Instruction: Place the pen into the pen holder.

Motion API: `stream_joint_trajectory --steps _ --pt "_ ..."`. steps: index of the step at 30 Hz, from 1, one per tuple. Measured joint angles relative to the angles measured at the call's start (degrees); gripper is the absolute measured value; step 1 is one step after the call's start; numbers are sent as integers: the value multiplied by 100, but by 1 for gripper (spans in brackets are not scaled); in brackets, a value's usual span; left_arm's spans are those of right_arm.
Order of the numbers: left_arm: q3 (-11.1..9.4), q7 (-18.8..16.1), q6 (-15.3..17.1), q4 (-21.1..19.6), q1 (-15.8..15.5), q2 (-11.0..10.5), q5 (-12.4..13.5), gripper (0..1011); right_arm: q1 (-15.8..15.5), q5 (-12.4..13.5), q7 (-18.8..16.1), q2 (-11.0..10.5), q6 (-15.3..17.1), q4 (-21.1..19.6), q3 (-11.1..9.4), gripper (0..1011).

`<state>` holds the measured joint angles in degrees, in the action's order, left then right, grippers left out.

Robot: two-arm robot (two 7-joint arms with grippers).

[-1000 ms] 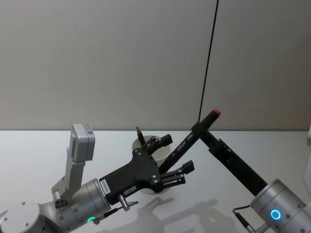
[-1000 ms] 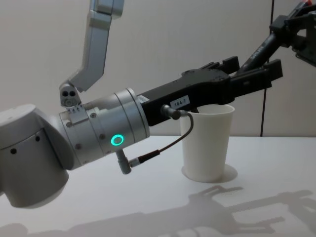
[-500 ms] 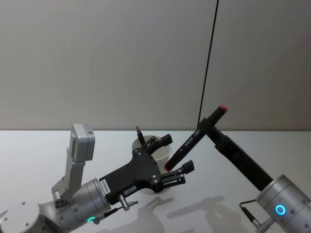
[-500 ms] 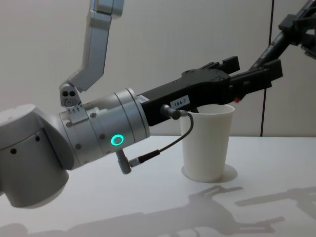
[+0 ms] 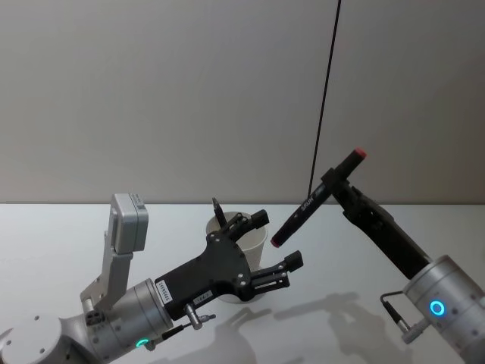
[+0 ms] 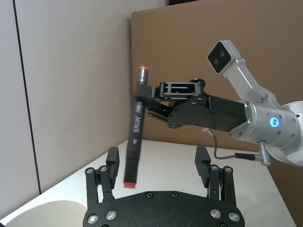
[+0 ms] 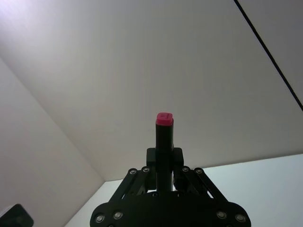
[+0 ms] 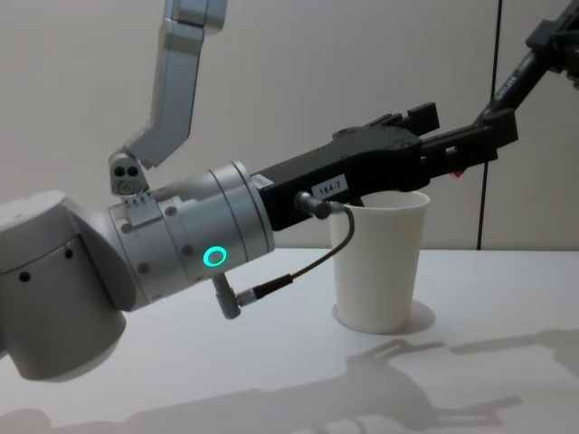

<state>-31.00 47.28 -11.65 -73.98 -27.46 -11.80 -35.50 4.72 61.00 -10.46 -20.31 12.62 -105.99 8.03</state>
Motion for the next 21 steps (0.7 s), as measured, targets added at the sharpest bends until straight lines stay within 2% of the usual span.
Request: stream_joint_trajectory --steps 13,21 --pt "0 0 0 0 0 0 0 1003 467 -517 -188 -9 -426 448 347 194" --pt "0 0 0 0 0 0 1 1003 728 -987 -246 -26 -731 686 620 194"
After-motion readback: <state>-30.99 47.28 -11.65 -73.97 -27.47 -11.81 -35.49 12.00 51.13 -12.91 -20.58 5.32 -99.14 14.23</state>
